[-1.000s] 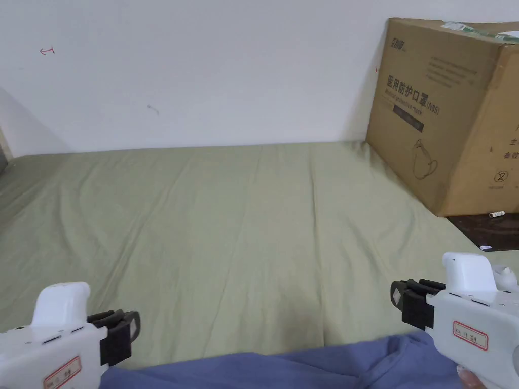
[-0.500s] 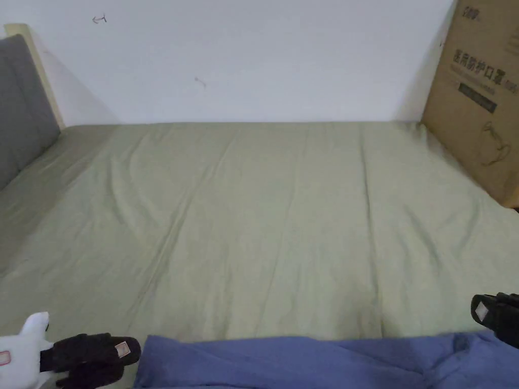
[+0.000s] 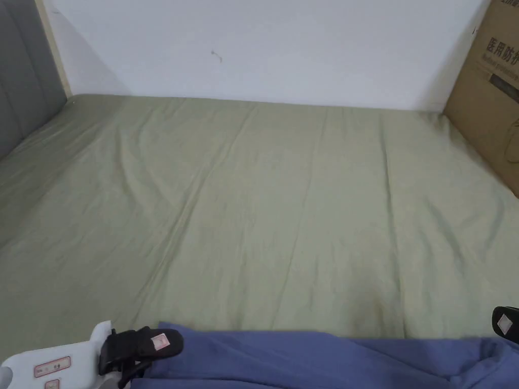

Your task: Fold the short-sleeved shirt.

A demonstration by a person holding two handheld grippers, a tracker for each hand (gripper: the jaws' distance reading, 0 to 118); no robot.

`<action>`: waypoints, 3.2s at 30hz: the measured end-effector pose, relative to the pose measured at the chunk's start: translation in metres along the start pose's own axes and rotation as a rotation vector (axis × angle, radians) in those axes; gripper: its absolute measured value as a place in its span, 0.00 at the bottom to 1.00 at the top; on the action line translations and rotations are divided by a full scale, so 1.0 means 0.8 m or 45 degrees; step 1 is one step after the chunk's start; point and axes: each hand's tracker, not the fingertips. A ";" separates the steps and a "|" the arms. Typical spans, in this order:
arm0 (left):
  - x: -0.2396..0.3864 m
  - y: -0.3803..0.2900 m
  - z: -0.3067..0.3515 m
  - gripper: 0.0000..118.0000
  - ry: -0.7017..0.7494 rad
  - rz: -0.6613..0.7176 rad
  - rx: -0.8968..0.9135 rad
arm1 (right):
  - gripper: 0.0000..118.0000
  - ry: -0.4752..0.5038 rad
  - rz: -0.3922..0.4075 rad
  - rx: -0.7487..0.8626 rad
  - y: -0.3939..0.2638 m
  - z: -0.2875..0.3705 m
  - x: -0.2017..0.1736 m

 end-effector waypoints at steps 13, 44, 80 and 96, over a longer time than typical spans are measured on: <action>0.087 -0.016 0.015 0.04 0.686 -0.282 0.040 | 0.05 0.036 -0.152 -0.015 -0.004 0.002 0.028; 0.219 -0.082 -0.178 0.97 0.865 -0.768 -0.112 | 0.05 0.122 -0.163 0.024 -0.018 0.018 0.051; 0.142 -0.050 -0.074 0.03 0.496 -0.449 0.031 | 0.05 0.121 -0.172 0.004 -0.015 0.012 0.048; 0.017 -0.025 -0.120 0.99 0.017 -0.011 -0.268 | 0.05 0.062 -0.161 -0.036 -0.008 0.002 0.040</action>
